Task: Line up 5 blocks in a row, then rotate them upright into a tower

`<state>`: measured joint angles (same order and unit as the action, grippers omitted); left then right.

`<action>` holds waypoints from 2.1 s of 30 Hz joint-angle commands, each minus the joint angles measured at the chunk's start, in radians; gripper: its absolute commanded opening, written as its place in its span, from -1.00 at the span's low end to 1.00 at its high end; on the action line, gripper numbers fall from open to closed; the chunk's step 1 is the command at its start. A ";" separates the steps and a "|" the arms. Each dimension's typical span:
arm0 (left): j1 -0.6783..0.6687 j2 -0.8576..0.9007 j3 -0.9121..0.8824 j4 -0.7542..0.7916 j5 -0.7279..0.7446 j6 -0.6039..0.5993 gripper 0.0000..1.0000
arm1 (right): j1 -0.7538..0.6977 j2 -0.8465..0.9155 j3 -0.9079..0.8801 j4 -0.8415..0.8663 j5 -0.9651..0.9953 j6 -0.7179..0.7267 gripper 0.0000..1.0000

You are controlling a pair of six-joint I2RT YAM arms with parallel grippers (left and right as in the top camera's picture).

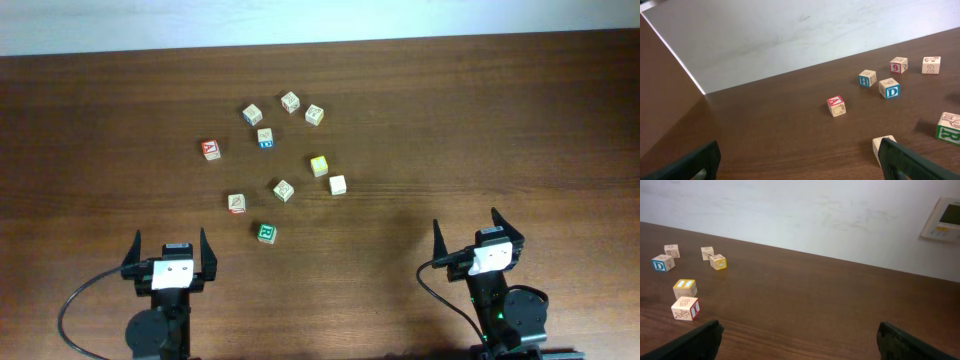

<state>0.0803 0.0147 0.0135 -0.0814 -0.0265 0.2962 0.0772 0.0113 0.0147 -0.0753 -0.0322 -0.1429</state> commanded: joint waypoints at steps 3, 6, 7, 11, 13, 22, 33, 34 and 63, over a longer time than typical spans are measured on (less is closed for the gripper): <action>-0.004 -0.010 -0.004 -0.002 -0.007 0.012 0.98 | -0.006 -0.008 -0.009 0.000 -0.010 -0.007 0.96; -0.004 -0.010 -0.004 0.001 -0.016 0.012 0.98 | -0.006 -0.008 -0.009 0.001 -0.010 -0.006 0.96; -0.004 -0.010 -0.004 0.000 -0.006 0.012 0.99 | -0.006 -0.008 -0.009 0.001 -0.010 -0.007 0.96; -0.004 -0.010 -0.004 0.008 0.011 0.012 0.98 | -0.006 -0.008 -0.009 0.004 -0.009 -0.007 0.96; -0.004 -0.010 -0.004 0.030 0.023 0.012 0.98 | -0.006 -0.008 -0.009 0.008 -0.010 -0.006 0.96; -0.004 -0.008 0.012 0.035 0.064 -0.047 0.98 | -0.006 -0.008 -0.009 0.110 -0.028 -0.007 0.97; -0.004 0.106 0.161 0.035 0.064 -0.056 0.98 | -0.006 -0.008 0.058 0.129 -0.001 -0.007 0.97; -0.004 0.116 0.175 0.035 0.064 -0.056 0.99 | -0.006 -0.008 0.064 0.128 -0.002 -0.007 0.96; -0.004 0.483 0.426 0.145 0.144 -0.087 0.98 | -0.006 0.033 0.253 0.105 -0.198 -0.006 0.96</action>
<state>0.0803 0.4347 0.3676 0.0692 0.0788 0.2241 0.0772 0.0181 0.2070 0.0456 -0.1795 -0.1432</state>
